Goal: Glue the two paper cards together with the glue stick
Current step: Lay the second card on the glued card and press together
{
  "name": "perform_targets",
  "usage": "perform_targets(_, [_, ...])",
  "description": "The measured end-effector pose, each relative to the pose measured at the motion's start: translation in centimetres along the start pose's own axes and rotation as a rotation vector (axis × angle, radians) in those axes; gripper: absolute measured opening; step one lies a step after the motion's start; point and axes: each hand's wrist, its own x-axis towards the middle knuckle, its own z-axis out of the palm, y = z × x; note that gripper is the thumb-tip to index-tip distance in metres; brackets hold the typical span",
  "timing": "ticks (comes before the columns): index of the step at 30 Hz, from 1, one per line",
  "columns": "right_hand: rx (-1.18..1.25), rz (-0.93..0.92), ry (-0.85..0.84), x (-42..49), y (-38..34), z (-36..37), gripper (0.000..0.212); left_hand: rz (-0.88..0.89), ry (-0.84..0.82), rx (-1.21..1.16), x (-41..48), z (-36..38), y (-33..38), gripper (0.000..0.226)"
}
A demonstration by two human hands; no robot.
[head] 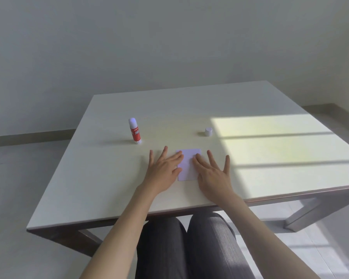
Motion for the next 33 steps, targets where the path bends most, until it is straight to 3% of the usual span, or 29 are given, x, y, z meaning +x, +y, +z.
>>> perform_targets(9, [-0.056, -0.083, -0.017, 0.7, -2.7, 0.1, 0.058, -0.053, -0.110, -0.067, -1.8, -1.0, -3.3, 0.073])
perform_targets(14, [0.043, -0.298, -0.203, 0.9, -3.8, 0.2, 0.065, -0.042, -0.123, -0.150, -2.0, -1.0, -3.5, 0.076])
perform_targets(20, [-0.055, -0.082, -0.228, 5.1, -1.5, -1.5, 0.057, -0.066, -0.172, -0.114, -1.5, -1.6, -3.3, 0.084])
perform_targets(26, [-0.021, -0.359, -0.177, 1.1, -3.1, 0.4, 0.057, -0.040, -0.184, -0.081, -1.2, -1.5, -3.8, 0.090])
perform_targets(31, [-0.099, -0.148, -0.217, 4.6, -1.9, -1.4, 0.056, -0.044, -0.196, -0.067, -1.0, -1.4, -3.9, 0.092])
perform_targets(33, [-0.089, -0.154, -0.198, 3.8, -2.5, -1.3, 0.059, -0.046, -0.199, -0.071, -1.0, -1.4, -3.9, 0.093])
